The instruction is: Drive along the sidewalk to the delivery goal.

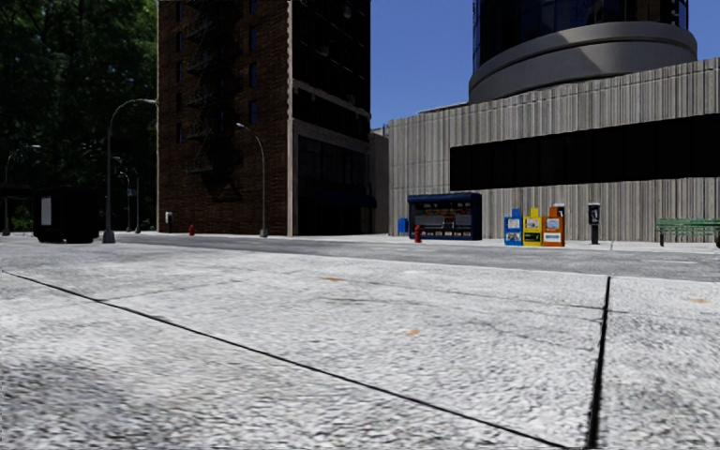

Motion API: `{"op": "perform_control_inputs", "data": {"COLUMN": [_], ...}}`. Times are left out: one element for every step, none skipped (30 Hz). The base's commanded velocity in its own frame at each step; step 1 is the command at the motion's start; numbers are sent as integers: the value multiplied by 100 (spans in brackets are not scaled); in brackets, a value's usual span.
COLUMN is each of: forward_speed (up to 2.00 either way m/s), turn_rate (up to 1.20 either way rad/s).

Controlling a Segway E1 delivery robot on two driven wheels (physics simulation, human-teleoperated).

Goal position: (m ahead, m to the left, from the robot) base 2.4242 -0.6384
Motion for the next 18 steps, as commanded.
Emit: {"op": "perform_control_inputs", "data": {"forward_speed": [200, 200, 200, 200, 200, 200, 200, 200, 200, 200, 200, 200, 200, 200, 200, 200, 200, 200], "turn_rate": [-120, -120, -120, -120, -120, -80, -67, -61, -60, -60, -60, -60, -60, -60, -60, -60, -54, -8]}}
